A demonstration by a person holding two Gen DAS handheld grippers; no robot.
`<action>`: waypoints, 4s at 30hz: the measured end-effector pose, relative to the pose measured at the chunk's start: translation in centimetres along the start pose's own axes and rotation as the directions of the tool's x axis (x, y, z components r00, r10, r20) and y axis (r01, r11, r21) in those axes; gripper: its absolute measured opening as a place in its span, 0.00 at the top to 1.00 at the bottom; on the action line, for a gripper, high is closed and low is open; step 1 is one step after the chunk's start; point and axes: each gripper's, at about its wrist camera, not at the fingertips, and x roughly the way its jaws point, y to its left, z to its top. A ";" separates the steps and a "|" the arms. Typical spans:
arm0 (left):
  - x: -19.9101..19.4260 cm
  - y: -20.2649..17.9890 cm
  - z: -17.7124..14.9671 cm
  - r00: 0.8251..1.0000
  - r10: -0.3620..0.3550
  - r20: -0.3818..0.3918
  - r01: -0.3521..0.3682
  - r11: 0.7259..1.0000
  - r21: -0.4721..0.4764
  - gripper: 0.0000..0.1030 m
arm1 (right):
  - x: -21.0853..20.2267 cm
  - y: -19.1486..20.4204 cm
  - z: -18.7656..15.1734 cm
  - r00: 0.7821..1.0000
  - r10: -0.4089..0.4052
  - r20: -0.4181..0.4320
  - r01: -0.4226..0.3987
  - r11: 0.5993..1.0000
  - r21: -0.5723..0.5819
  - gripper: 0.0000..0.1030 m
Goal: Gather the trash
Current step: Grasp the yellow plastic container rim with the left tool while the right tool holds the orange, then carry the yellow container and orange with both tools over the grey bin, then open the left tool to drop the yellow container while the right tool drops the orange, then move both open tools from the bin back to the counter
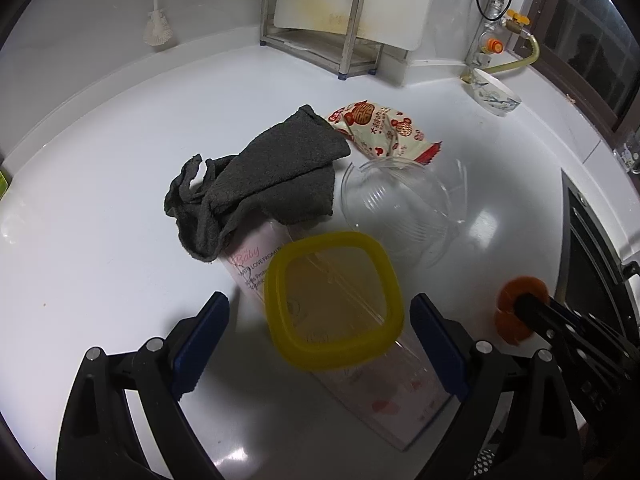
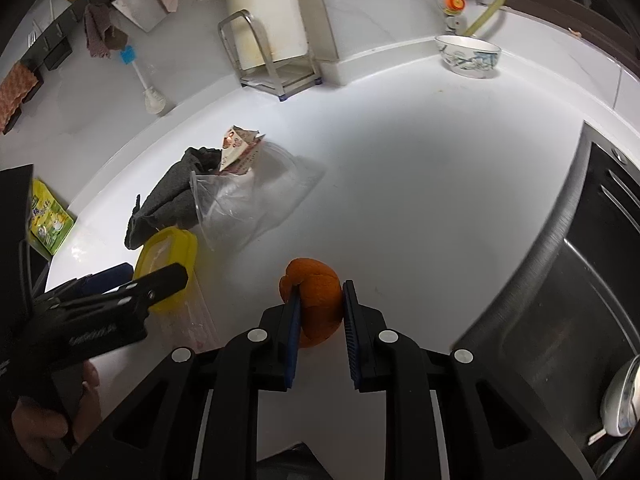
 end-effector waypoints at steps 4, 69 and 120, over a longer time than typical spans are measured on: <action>0.3 0.2 0.1 1.000 -0.004 0.003 0.004 1.000 -0.007 0.17 | -0.2 -0.2 -0.5 1.000 -0.003 0.001 0.003 1.000 0.011 0.81; -16.5 -8.9 -19.7 0.998 0.060 0.021 -0.062 0.994 0.090 0.31 | -16.5 -3.1 -18.9 0.993 0.062 -0.097 -0.066 0.997 -0.037 0.81; -16.6 -7.7 -18.1 0.994 0.099 0.039 -0.099 0.995 0.000 0.11 | -15.1 -3.5 -17.8 0.983 0.084 -0.166 -0.095 0.994 -0.056 0.46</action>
